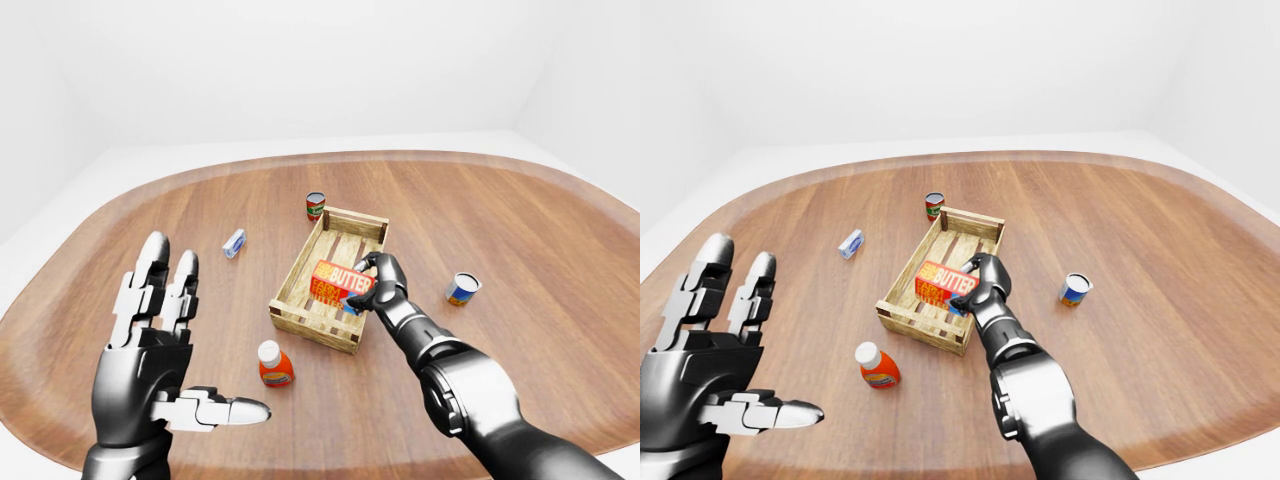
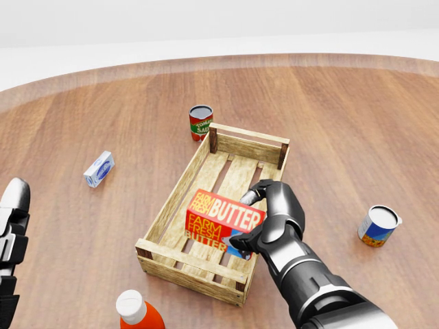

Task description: Pick up the butter and put it in the tray.

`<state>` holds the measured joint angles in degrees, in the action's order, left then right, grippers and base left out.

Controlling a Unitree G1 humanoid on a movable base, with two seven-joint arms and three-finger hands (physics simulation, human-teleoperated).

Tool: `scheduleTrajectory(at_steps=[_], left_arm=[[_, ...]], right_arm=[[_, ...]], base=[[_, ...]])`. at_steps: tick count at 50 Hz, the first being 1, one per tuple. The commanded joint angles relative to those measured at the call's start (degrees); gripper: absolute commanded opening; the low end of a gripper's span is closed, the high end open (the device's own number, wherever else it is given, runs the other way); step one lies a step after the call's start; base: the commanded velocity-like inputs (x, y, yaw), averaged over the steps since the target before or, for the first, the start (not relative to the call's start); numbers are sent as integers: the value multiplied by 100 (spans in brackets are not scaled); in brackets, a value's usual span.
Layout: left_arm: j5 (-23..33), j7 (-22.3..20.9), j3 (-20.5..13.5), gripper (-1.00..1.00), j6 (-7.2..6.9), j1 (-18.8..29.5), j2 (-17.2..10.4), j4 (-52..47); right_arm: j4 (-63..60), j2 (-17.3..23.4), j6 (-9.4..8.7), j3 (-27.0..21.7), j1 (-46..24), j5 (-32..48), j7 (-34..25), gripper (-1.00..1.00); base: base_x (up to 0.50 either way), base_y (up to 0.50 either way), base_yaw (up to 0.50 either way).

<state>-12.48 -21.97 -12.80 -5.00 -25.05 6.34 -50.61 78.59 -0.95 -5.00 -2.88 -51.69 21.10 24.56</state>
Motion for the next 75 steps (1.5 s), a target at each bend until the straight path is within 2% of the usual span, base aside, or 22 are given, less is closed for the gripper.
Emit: scheduleTrajectory(at_steps=[1, 34, 35, 36, 64, 71, 75], left_arm=[[26, -5, 33, 100, 0, -13, -3, 45], [32, -39, 88, 100, 0, -97, 3, 96], [15, -9, 75, 100, 0, -73, -13, 30], [22, -27, 79, 100, 0, -91, -5, 76], [-56, -44, -42, 100, 0, -41, 28, -156], [-68, -76, -54, 100, 0, -74, 43, -149], [-42, -140, -34, 100, 0, -139, 80, -102]], right_arm=[[-131, -5, 0, -150, -71, 161, 111, -100], [-118, -24, 0, -195, -303, 192, 21, -100], [-118, -25, 0, -200, -302, 187, 22, -56], [-120, -21, 0, -214, -305, 169, 18, 100], [-176, -102, 0, -108, -260, 161, -43, 100], [-457, -90, 0, -9, -277, -50, -521, 100], [-1265, 83, 0, 144, -165, -253, -1126, 100]], base=[[0, 0, 0], [0, 0, 0], [0, 0, 0], [0, 0, 0], [0, 0, 0], [0, 0, 0], [0, 0, 0]])
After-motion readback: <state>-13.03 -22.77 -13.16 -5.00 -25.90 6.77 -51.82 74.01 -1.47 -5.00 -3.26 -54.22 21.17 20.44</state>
